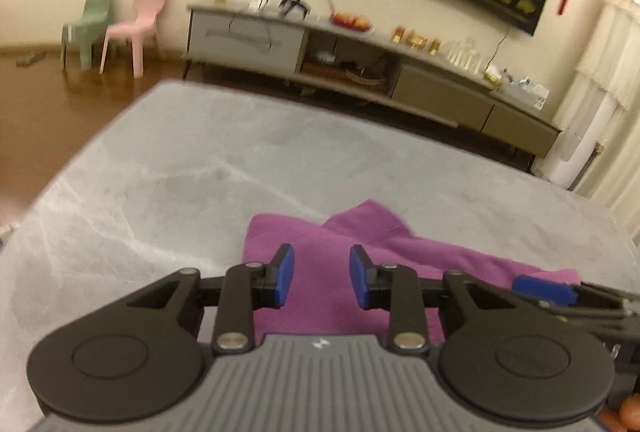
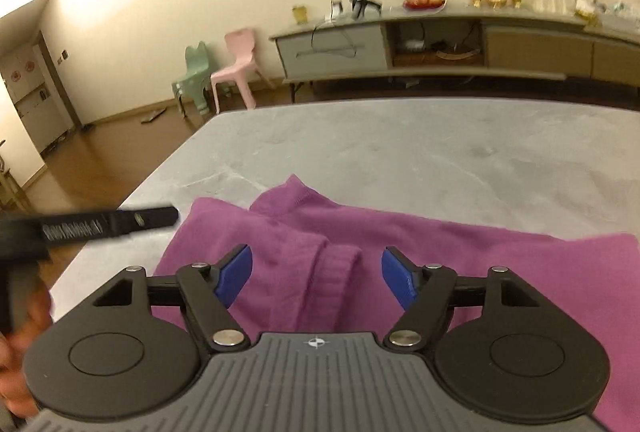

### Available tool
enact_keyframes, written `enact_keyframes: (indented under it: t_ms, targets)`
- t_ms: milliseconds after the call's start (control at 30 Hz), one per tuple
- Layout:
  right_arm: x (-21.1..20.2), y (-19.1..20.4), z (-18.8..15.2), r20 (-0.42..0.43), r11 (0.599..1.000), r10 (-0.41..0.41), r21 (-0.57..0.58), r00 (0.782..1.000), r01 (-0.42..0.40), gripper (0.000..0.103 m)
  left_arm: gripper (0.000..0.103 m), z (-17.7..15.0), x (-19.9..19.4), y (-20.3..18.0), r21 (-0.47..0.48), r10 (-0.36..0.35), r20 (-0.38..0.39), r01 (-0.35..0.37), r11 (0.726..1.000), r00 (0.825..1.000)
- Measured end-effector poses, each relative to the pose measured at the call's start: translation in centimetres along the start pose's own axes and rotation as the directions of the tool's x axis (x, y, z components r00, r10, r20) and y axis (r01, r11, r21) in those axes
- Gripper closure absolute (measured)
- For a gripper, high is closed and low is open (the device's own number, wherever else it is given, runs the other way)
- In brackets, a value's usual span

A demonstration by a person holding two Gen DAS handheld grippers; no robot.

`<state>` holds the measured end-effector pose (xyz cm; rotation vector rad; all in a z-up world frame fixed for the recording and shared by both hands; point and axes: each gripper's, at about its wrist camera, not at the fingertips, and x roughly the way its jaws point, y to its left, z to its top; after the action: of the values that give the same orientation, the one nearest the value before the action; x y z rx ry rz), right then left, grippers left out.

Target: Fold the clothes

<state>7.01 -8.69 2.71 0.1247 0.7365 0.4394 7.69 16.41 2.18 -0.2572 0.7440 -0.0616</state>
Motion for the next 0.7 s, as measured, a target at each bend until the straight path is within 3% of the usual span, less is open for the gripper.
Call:
enact_keyframes:
  t_ms: [67, 133, 200, 233, 300, 367, 433, 533, 567, 700]
  targets:
    - [2.3, 0.1, 0.9, -0.055, 1.0, 0.001, 0.001, 0.998, -0.001, 0.034, 0.074, 0.4, 1.4, 0.5, 0.011, 0.008, -0.03, -0.007, 1.0, 1.0]
    - [4.0, 0.4, 0.6, -0.098, 0.998, -0.041, -0.055, 0.994, 0.036, 0.089, 0.074, 0.0, 2.2, 0.8, 0.038, 0.027, -0.049, -0.025, 0.999, 0.998]
    - [3.2, 0.8, -0.1, -0.027, 0.981, -0.146, -0.135, 0.989, 0.141, 0.101, 0.074, -0.3, 2.9, 1.4, 0.051, 0.048, -0.065, -0.045, 0.998, 0.997]
    - [2.5, 0.9, -0.6, 0.01, 0.969, -0.188, -0.159, 0.982, 0.187, 0.101, 0.073, -0.5, 3.4, 1.6, 0.057, 0.058, -0.075, -0.054, 0.997, 0.996]
    - [2.8, 0.1, -2.0, 0.002, 0.956, -0.243, -0.17, 0.97, 0.24, 0.101, 0.072, -0.8, 3.9, 1.7, 0.071, 0.077, -0.086, -0.071, 0.995, 0.993]
    - [3.6, -0.2, -3.4, 0.026, 0.941, -0.245, -0.233, 0.969, 0.244, 0.101, 0.076, -0.7, 3.7, 1.1, 0.084, 0.095, -0.078, -0.089, 0.993, 0.992]
    - [2.4, -0.7, -2.9, 0.013, 0.968, -0.19, -0.167, 0.982, 0.19, 0.101, 0.076, -0.4, 1.9, 0.0, 0.098, 0.051, -0.044, -0.046, 0.994, 0.998]
    - [-0.5, -0.5, -2.7, 0.094, 0.986, -0.097, -0.125, 0.991, 0.109, 0.099, 0.072, -1.0, -0.3, -2.4, 0.172, -0.022, -0.004, 0.022, 0.985, 1.0]
    - [-0.2, -0.6, -3.3, 0.06, 0.986, -0.085, -0.136, 0.995, 0.093, 0.099, 0.072, -1.5, -0.2, -3.0, 0.19, -0.028, -0.019, 0.031, 0.981, 0.999]
    - [1.1, -2.3, -5.6, -0.027, 0.99, -0.058, -0.133, 0.998, 0.054, 0.094, 0.073, -4.3, 2.2, -4.8, 0.261, 0.033, -0.115, -0.002, 0.965, 0.993]
